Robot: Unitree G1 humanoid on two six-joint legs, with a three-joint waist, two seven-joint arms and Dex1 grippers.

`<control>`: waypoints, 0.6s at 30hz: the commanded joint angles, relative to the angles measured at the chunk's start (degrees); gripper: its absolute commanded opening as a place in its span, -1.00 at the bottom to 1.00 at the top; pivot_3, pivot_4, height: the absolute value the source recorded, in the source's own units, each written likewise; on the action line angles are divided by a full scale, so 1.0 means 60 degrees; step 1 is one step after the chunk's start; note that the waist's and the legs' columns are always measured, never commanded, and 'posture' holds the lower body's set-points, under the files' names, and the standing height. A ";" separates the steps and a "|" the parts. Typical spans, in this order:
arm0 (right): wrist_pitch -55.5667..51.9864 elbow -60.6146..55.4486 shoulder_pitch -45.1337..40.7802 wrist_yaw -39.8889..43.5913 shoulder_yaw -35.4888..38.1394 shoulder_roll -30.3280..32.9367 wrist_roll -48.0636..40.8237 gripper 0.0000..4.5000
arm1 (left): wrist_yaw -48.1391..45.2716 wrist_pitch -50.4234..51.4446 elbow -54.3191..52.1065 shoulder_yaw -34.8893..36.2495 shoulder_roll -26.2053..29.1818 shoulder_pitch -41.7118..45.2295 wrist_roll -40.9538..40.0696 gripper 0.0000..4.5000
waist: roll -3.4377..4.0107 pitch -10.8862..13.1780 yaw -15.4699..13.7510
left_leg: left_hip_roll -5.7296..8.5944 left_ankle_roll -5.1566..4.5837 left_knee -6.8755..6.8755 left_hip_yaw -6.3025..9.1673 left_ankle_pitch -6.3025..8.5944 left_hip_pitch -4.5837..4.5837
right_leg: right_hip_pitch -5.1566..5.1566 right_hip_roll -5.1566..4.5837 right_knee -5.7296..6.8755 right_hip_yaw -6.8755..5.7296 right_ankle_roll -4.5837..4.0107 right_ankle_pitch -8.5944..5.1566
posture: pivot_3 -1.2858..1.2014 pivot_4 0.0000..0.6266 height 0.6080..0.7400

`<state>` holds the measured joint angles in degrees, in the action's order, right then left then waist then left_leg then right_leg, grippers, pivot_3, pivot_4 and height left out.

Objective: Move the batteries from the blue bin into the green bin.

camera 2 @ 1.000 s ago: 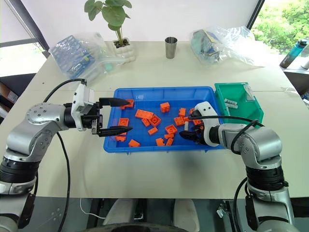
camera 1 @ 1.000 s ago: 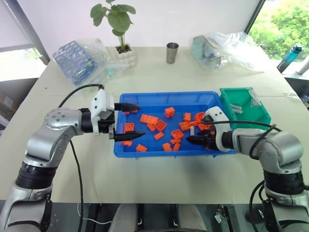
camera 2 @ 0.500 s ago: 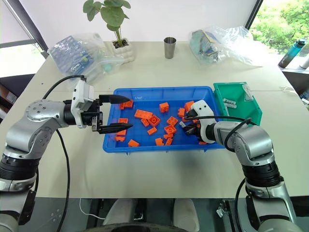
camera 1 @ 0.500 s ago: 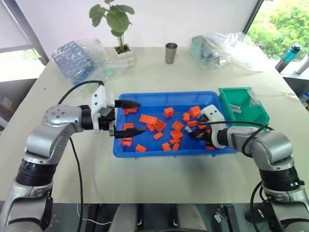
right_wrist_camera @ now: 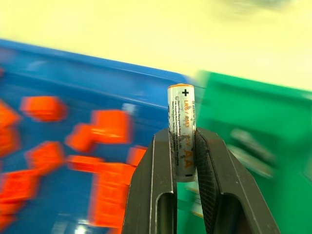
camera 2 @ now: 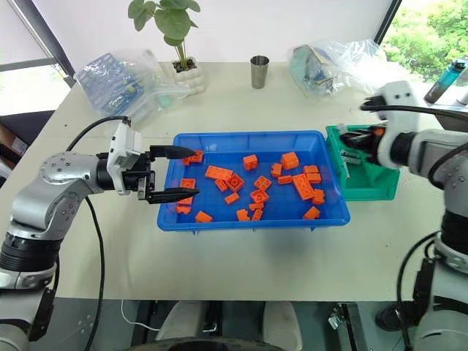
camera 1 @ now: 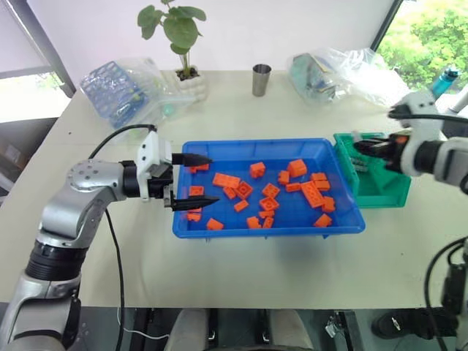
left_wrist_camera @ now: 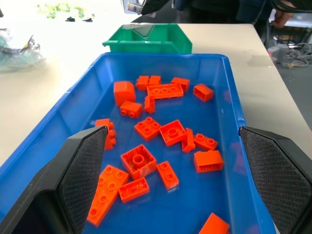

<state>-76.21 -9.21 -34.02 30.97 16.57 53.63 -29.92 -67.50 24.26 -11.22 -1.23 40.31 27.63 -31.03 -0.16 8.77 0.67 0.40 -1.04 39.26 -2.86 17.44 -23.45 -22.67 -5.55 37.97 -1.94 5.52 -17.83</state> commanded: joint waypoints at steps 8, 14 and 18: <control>0.3796 0.1301 0.0670 0.0886 -0.0627 0.0515 0.1317 0.02 | 0.0236 0.0684 -0.0971 0.0309 0.0240 0.0375 -0.0438 1.00 | 0.0003 0.0001 0.0010 | -0.0005 0.0007 0.0001 -0.0015 -0.0006 0.0001 | -0.0005 0.0002 0.0004 0.0007 0.0001 0.0000 | 0.03 -0.52 0.63; 0.6170 0.0623 0.1786 0.4232 0.0552 0.1574 0.0451 0.19 | 0.0363 0.0833 -0.0831 0.0501 0.0434 0.0311 -0.0464 1.00 | 0.0006 0.0004 -0.0060 | -0.0005 0.0006 0.0004 -0.0007 -0.0005 0.0000 | 0.0000 0.0004 0.0002 0.0003 0.0002 0.0000 | 0.03 -0.52 0.63; 0.7363 0.1252 0.2661 0.5872 0.1190 0.2253 0.0421 0.19 | 0.0091 0.0617 -0.0385 0.0868 0.0862 0.0174 -0.0389 1.00 | -0.0002 0.0008 -0.0056 | -0.0004 0.0003 0.0008 -0.0003 -0.0003 0.0008 | 0.0016 0.0003 -0.0008 0.0002 0.0002 0.0000 | 0.03 -0.52 0.63</control>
<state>-35.07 -2.64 -18.78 62.27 20.80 65.96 -26.62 -66.25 29.22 -13.62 1.42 44.50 28.79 -33.18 -0.17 8.82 0.33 0.37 -1.03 39.31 -2.88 17.42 -23.38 -22.56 -5.53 37.91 -1.93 5.53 -17.83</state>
